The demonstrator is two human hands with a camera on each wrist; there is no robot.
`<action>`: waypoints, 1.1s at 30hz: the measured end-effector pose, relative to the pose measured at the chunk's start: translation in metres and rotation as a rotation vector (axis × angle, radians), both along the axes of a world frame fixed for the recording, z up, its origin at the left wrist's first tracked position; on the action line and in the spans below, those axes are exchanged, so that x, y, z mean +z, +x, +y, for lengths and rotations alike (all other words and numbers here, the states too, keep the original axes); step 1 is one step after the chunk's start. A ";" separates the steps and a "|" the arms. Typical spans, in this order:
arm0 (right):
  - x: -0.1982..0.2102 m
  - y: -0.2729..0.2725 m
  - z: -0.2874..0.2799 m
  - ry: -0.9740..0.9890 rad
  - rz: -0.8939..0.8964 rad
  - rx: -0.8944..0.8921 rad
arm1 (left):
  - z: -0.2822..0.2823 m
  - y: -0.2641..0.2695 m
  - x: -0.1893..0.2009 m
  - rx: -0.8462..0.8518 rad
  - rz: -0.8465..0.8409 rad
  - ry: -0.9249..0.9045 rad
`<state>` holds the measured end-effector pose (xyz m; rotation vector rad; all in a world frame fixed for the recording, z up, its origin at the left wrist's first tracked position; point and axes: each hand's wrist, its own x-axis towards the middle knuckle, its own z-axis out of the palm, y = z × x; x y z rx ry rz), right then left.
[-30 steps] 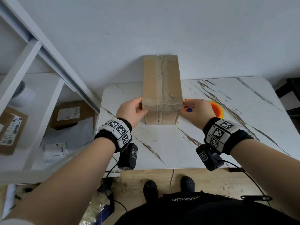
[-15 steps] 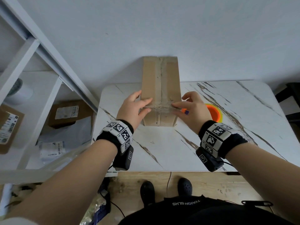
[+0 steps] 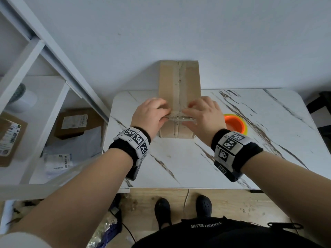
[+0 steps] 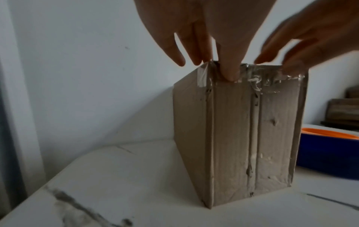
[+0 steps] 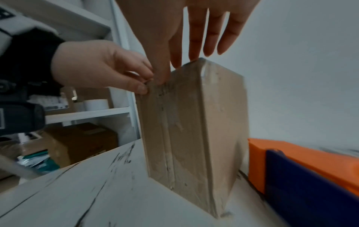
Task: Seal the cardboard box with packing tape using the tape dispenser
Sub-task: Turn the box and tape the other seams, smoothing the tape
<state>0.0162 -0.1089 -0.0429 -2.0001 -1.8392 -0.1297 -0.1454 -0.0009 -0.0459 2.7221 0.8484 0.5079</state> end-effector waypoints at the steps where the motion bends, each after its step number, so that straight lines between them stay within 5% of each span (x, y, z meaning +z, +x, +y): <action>1: 0.000 -0.006 0.005 -0.024 -0.054 0.031 | 0.002 0.001 -0.001 -0.028 0.005 0.025; 9: -0.003 -0.001 0.017 -0.132 0.035 0.151 | 0.005 -0.004 -0.002 -0.091 0.046 -0.007; 16: -0.007 0.025 -0.009 0.054 0.045 0.101 | 0.012 -0.012 -0.009 -0.182 0.057 0.010; 22: -0.011 0.020 -0.003 0.042 0.125 0.068 | 0.006 -0.009 -0.018 -0.100 -0.105 -0.062; 33: -0.006 0.024 -0.015 0.040 0.209 -0.028 | 0.013 -0.018 0.003 -0.018 0.141 -0.101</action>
